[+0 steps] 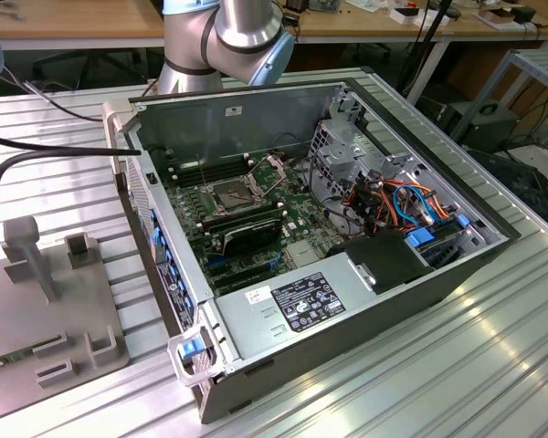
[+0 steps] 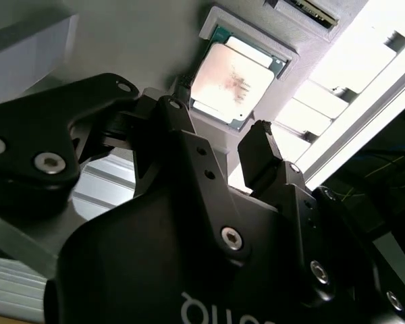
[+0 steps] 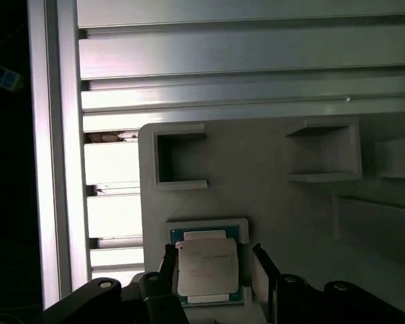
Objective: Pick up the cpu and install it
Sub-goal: 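Pick up the cpu and move it towards the insertion slot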
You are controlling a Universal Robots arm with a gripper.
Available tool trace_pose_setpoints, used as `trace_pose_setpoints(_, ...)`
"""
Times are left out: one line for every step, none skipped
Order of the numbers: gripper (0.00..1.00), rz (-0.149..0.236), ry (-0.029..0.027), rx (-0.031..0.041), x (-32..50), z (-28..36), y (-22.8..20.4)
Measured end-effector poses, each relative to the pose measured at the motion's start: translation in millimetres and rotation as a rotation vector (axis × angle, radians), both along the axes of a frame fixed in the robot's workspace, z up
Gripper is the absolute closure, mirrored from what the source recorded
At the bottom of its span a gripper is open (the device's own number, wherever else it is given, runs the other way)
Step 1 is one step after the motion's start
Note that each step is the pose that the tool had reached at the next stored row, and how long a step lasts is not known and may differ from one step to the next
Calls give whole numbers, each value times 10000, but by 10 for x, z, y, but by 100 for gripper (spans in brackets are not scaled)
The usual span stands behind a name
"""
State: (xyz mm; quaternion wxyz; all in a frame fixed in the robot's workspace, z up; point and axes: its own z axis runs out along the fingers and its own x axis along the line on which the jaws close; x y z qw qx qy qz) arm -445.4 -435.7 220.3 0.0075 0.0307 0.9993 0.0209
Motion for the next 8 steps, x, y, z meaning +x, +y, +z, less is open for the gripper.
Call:
trace_pose_setpoints(44,3,1,-5,-3,-11,0)
trace_pose_setpoints(44,5,3,-8,-5,-19,0)
trace_pose_setpoints(44,7,9,-11,-13,-39,0)
trace_pose_setpoints(44,7,15,-9,-20,-53,0)
trace_pose_setpoints(44,8,17,-9,-27,-64,1)
trace_pose_setpoints(44,8,19,-9,-30,-69,1)
trace_pose_setpoints(44,11,21,-11,-32,-72,0)
trace_pose_setpoints(44,11,24,-14,-34,-74,0)
